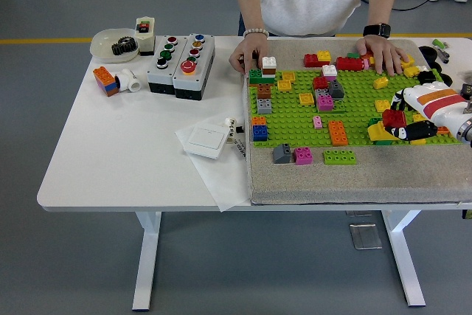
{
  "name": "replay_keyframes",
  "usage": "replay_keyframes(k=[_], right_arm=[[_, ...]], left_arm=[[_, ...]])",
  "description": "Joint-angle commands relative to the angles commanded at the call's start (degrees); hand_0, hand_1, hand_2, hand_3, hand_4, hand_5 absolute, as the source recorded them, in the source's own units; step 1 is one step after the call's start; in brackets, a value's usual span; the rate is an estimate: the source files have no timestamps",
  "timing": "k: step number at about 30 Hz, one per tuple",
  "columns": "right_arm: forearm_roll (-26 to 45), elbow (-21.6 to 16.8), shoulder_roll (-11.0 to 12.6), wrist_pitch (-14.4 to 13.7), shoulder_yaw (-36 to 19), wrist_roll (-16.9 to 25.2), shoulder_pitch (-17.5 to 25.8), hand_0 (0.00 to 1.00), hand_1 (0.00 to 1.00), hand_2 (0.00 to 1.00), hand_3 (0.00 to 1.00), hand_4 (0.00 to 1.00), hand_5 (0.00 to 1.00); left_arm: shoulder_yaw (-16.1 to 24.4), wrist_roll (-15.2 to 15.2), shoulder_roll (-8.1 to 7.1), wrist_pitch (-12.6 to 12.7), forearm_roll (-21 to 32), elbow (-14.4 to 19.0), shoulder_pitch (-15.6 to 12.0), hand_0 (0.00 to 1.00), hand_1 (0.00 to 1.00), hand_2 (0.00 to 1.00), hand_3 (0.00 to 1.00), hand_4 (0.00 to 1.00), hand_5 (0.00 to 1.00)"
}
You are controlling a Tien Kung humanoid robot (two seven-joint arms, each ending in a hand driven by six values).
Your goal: Pick up the brick,pile it on top of brick,press brick,pick up the brick,pile it on top of brick,press brick
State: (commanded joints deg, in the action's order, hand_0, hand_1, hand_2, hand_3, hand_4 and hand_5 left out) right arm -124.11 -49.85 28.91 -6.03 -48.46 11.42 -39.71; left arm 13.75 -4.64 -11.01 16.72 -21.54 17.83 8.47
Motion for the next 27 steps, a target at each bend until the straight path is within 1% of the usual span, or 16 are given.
replay_keyframes(k=[3, 12, 20, 23, 27], right_arm=[[0.04, 0.94, 0.25, 0.02, 1.66, 0.59, -1.04, 0.577, 0.507, 0.533, 0.507, 0.746, 0.361], [-0.58, 1.88, 0.14, -0.81, 3.45, 1.3, -2.22, 0.579, 0.508, 0.534, 0.511, 0.742, 0.346], [-0.83, 4.11, -0.44, -1.58, 5.61, 2.63, -3.51, 0.579, 0.509, 0.535, 0.51, 0.741, 0.341], [-1.61, 5.63, -0.97, -2.08, 6.38, 3.02, -4.22, 0.587, 0.511, 0.537, 0.51, 0.738, 0.332], [-1.79, 6.41, -1.27, -2.41, 6.76, 3.21, -4.6, 0.587, 0.511, 0.537, 0.51, 0.738, 0.332]], left_arm=[[0.05, -0.04, 0.01, 0.0, -0.1, 0.0, 0.03, 0.791, 0.798, 0.815, 0.643, 0.661, 0.654], [0.09, -0.05, 0.1, 0.03, -0.16, 0.02, 0.04, 0.793, 0.798, 0.816, 0.643, 0.661, 0.654], [0.13, -0.09, 0.15, 0.02, -0.35, 0.1, 0.05, 0.793, 0.799, 0.816, 0.643, 0.661, 0.654], [0.19, -0.15, 0.16, 0.0, -0.52, 0.15, 0.03, 0.793, 0.798, 0.816, 0.643, 0.661, 0.654], [0.27, -0.22, 0.16, -0.04, -0.73, 0.19, 0.04, 0.793, 0.798, 0.816, 0.643, 0.661, 0.654]])
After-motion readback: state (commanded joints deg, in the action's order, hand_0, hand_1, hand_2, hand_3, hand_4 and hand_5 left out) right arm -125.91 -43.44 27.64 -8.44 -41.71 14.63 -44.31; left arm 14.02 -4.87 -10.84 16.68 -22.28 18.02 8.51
